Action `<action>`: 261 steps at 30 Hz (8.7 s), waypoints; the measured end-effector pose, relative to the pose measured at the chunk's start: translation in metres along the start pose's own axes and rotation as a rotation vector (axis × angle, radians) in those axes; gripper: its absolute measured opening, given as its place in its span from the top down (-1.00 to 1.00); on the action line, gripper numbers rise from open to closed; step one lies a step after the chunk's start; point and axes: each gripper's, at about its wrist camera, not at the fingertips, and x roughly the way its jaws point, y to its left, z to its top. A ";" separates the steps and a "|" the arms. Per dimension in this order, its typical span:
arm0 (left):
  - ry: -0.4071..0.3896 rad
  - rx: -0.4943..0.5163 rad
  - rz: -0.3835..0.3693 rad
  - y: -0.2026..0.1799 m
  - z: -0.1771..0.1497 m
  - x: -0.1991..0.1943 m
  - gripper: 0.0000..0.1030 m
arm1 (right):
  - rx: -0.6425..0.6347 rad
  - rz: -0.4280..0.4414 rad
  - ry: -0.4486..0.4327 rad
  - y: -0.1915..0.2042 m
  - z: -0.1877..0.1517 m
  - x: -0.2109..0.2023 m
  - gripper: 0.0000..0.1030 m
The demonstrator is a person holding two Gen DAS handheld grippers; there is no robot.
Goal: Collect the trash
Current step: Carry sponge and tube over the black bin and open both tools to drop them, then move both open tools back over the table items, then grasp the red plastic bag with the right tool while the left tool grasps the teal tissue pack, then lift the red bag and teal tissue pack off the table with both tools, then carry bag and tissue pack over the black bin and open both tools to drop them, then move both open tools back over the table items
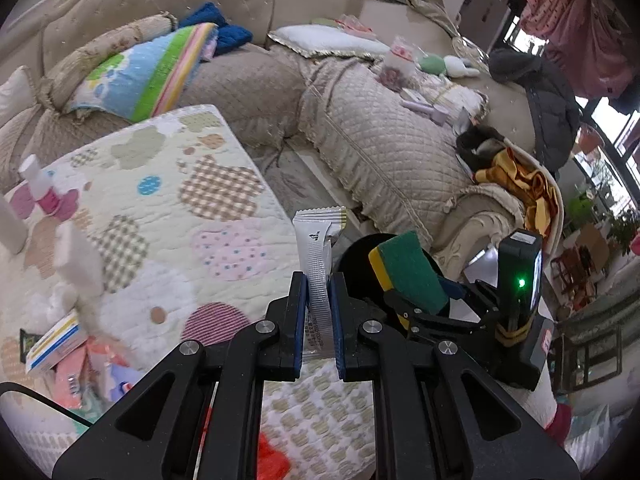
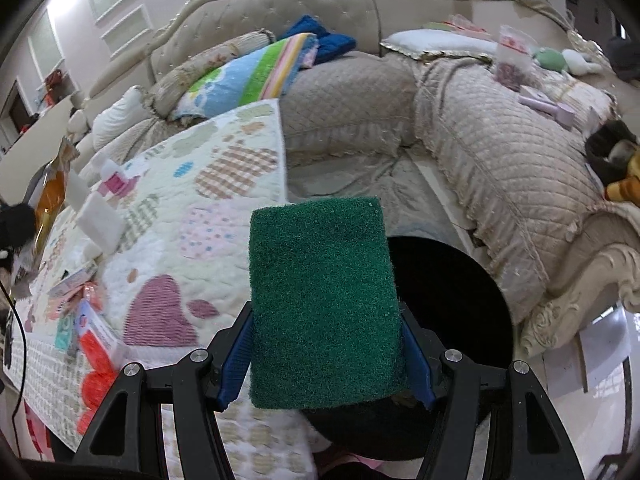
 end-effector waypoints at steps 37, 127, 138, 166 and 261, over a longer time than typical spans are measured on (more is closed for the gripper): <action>0.079 -0.028 -0.009 0.010 -0.006 0.040 0.63 | 0.070 0.011 0.028 -0.013 -0.010 0.008 -0.46; -0.002 -0.270 0.150 0.168 -0.156 -0.064 0.66 | -0.216 0.342 0.108 0.152 -0.040 0.004 0.26; -0.005 -0.155 0.093 0.106 -0.120 -0.038 0.66 | -0.171 0.314 0.062 0.125 -0.033 -0.011 0.26; 0.042 0.031 -0.035 -0.020 -0.042 0.051 0.66 | 0.055 0.112 -0.001 -0.016 -0.022 -0.029 0.26; 0.066 -0.099 0.091 0.054 -0.060 0.041 0.19 | 0.036 0.145 0.088 0.023 -0.019 0.016 -0.19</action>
